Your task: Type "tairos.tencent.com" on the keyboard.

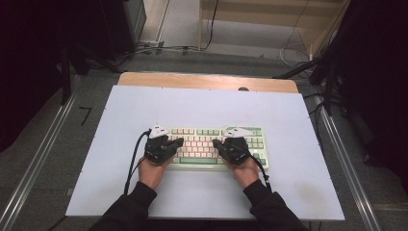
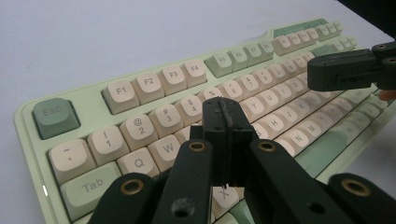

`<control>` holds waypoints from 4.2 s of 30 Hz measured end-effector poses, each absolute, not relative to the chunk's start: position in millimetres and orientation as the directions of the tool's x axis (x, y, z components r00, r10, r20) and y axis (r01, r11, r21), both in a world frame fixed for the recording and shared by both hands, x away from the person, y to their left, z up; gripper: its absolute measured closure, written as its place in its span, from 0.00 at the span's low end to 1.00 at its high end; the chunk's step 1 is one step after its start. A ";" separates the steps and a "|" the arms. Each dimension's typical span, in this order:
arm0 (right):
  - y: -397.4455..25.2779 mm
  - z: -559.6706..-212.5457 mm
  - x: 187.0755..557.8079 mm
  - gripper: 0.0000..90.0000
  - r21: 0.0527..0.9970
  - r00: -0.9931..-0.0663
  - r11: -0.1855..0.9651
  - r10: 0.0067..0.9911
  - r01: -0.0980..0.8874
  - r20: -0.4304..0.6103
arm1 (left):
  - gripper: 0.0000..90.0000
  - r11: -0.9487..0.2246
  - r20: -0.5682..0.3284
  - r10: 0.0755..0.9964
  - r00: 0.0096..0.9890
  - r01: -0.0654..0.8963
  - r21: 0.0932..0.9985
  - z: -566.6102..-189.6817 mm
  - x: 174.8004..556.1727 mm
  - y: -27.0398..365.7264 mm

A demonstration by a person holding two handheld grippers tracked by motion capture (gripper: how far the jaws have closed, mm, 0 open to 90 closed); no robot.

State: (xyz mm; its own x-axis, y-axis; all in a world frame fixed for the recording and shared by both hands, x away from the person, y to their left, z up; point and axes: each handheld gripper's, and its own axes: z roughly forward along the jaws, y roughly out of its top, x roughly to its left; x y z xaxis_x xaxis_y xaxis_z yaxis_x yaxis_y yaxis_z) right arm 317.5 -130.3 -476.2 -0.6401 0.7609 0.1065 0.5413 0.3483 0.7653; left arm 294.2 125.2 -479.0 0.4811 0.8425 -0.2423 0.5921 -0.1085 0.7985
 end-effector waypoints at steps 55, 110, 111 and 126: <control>-118.4 -489.2 300.7 0.97 0.732 -0.684 0.418 0.724 0.538 0.090 | 1.00 -0.110 -0.240 0.845 0.478 0.594 0.797 -479.3 293.1 128.5; -220.9 -465.5 295.7 0.49 0.795 -0.533 0.236 0.837 0.560 0.127 | 0.44 -0.015 -0.267 0.877 0.399 0.579 0.815 -475.5 271.6 159.0; -222.4 -465.5 295.5 0.47 0.795 -0.531 0.235 0.838 0.559 0.125 | 0.43 -0.012 -0.265 0.880 0.395 0.576 0.818 -475.3 271.0 160.1; -240.2 -467.3 290.0 0.36 0.792 -0.490 0.206 0.862 0.574 0.131 | 0.37 -0.016 -0.224 0.903 0.366 0.551 0.834 -472.3 259.9 168.3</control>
